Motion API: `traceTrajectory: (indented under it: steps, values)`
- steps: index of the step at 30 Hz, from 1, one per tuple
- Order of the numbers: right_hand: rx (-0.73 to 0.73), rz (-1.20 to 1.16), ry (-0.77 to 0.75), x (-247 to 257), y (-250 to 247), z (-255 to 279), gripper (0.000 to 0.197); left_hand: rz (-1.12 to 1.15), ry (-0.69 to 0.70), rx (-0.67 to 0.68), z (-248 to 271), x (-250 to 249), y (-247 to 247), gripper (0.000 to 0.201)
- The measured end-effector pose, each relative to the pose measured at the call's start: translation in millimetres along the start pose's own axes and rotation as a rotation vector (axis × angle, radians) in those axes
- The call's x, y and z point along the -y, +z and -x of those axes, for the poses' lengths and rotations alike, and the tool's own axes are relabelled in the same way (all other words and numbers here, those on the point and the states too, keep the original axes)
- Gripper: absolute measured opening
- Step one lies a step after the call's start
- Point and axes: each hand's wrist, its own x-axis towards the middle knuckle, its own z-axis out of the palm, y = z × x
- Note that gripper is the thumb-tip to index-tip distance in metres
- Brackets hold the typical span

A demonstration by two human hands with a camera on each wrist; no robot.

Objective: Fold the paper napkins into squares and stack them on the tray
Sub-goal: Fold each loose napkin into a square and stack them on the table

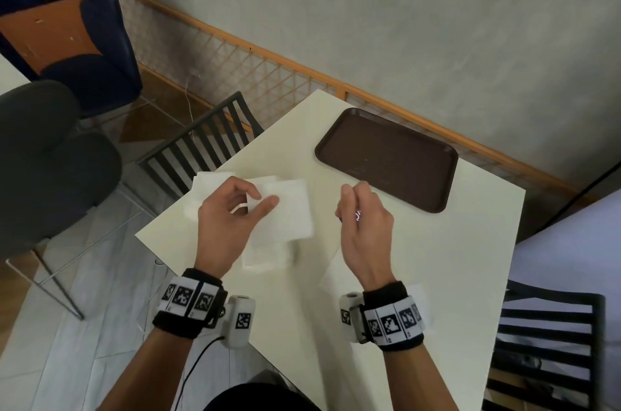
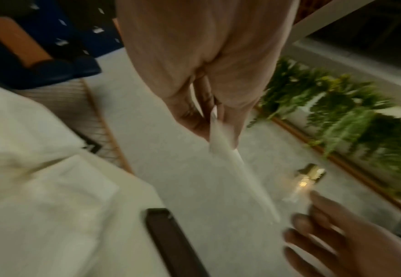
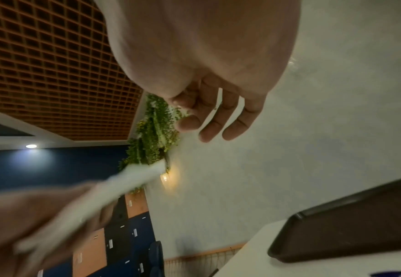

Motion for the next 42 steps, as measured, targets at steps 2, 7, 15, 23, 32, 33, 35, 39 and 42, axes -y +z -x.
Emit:
traceTrajectory:
  steps: [2,7,15,23,32,33,35,39,42]
  values:
    - [-0.005,-0.029,0.088,-15,-7,1,0.036,-0.067,-0.109,0.05,-15,37,-9,0.029]
    - [-0.001,0.092,0.304,-86,-17,-2,0.03,-0.579,-0.282,0.32,-31,142,-18,0.04]
    - [0.462,0.551,0.603,-189,-9,13,0.057,-0.917,-0.082,0.335,-4,147,3,0.052]
    - [0.225,0.25,0.486,-173,-12,19,0.028,-0.568,0.041,0.477,18,116,52,0.042]
    - [0.25,-0.486,0.305,-66,-52,3,0.04,-0.138,-0.081,0.609,15,33,80,0.029]
    - [0.229,-0.48,0.307,-59,-54,2,0.037,-0.094,-0.083,0.576,16,24,79,0.021]
    - [0.271,-0.462,0.277,-49,-52,4,0.027,-0.041,-0.065,0.509,17,6,78,0.016]
    - [0.225,-0.491,0.241,-45,-45,10,0.019,-0.037,0.018,0.469,14,-11,75,0.013]
    - [0.122,-0.618,0.23,-42,-46,10,0.021,-0.006,0.096,0.435,11,-9,66,0.009]
